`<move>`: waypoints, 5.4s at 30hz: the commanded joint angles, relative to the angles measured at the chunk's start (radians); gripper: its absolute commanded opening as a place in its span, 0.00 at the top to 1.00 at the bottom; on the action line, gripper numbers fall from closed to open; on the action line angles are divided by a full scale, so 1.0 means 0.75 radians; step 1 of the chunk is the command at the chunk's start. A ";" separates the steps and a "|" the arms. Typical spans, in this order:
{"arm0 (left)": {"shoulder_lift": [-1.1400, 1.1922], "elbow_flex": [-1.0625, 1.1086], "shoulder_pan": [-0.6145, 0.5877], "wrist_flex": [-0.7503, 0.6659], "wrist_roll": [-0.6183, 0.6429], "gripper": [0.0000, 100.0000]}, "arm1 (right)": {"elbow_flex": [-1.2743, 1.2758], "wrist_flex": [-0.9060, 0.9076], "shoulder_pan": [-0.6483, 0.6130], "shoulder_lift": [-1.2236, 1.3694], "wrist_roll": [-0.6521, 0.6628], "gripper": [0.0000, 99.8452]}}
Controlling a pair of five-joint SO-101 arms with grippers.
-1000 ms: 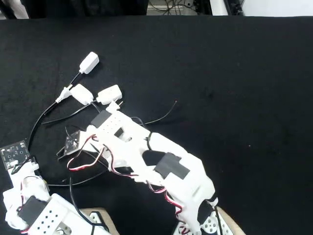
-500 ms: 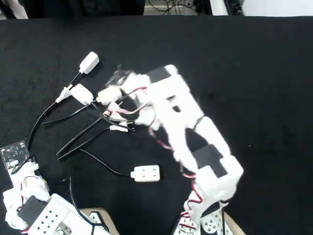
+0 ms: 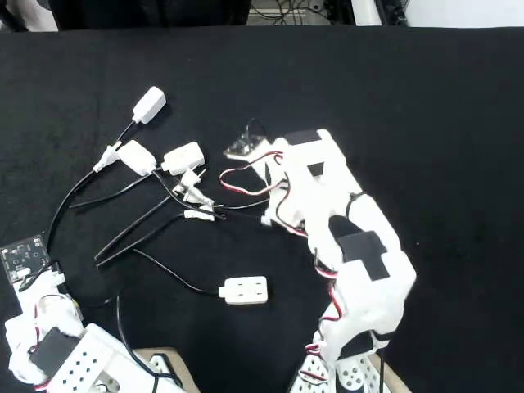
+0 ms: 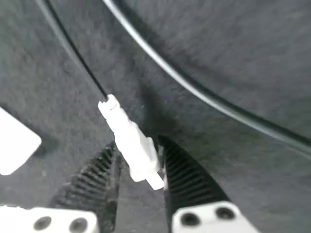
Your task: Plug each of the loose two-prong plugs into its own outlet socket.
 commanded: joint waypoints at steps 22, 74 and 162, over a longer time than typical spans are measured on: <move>-0.006 0.001 0.019 -0.002 -0.014 0.93 | -0.308 0.174 -0.147 0.134 -0.037 0.87; -0.006 0.001 0.019 -0.002 -0.014 0.93 | -0.437 0.172 -0.133 0.191 0.207 0.99; 1.941 -1.394 1.699 -0.342 0.499 0.60 | 0.441 -0.346 0.094 -1.609 -0.646 0.99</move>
